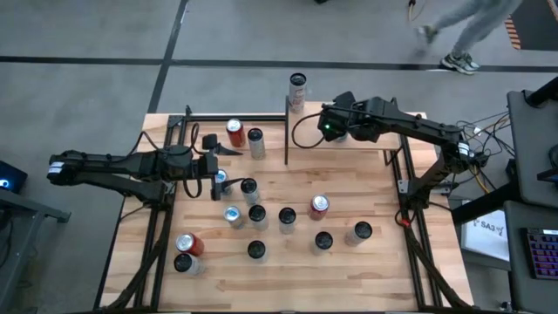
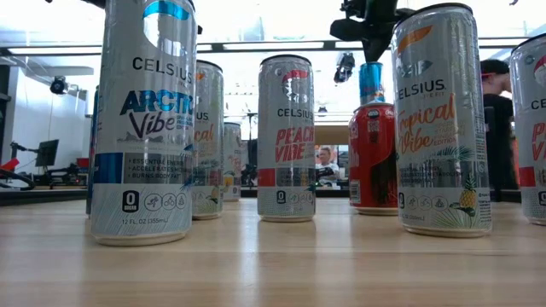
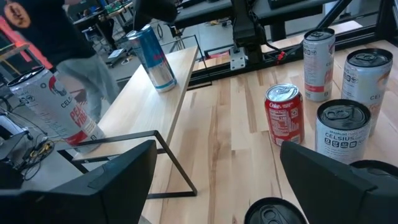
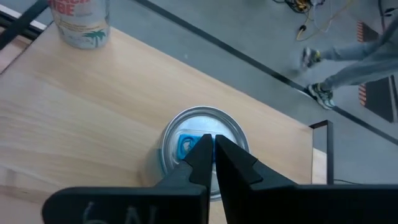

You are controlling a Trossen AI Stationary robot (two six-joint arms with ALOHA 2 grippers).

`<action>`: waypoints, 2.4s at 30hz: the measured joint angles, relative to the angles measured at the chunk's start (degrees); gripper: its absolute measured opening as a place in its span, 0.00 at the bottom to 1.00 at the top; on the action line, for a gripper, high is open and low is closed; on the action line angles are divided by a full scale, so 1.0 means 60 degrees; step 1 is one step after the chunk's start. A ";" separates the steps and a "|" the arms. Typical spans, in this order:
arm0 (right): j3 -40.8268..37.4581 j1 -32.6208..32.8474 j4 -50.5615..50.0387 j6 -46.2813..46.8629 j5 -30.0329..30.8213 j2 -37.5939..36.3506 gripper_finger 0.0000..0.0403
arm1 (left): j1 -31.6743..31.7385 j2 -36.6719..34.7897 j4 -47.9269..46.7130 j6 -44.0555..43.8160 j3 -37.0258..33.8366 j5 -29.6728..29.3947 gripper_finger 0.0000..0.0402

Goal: Place canned beverage on shelf
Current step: Put the top blue soda can on the shelf

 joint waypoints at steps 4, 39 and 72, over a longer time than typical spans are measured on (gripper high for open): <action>-0.0007 -0.0066 -0.0001 -0.0004 0.0117 0.0003 0.03 | 0.0000 0.0000 0.0000 0.0001 0.0000 0.0000 0.81; 0.0376 -0.0212 0.1040 -0.0640 -0.1559 0.0200 0.03 | 0.0004 0.0007 0.0009 0.0038 0.0000 -0.0732 0.81; 0.1312 -0.0621 0.0486 -0.1298 -0.3049 0.0136 0.03 | 0.0004 0.0007 0.0000 0.0038 0.0000 -0.0743 0.81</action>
